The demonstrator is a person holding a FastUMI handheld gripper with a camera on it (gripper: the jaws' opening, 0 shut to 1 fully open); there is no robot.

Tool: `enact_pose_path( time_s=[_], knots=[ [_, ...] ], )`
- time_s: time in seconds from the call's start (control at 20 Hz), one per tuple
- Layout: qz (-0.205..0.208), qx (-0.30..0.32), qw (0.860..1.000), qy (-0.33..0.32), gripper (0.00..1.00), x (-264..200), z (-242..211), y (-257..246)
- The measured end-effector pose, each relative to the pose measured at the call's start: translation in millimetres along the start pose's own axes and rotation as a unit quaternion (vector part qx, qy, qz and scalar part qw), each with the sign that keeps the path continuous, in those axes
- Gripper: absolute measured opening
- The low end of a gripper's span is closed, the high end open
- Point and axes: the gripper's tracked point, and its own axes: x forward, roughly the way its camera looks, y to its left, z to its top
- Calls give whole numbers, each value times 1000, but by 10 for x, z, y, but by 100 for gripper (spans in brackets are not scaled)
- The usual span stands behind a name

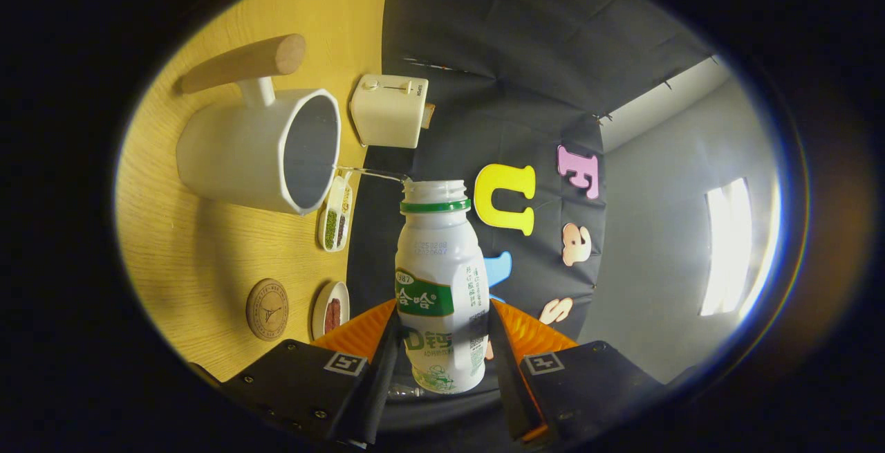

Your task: Take the bottle from table, then pour the juice into the cup, finally place the bottle on the coaster

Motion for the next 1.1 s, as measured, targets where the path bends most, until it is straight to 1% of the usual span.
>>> enact_pose_path(
  time_s=[1.1],
  knots=[
    [-1, -8, 1000, -1, 68, -11, 19, -19]
  ],
)
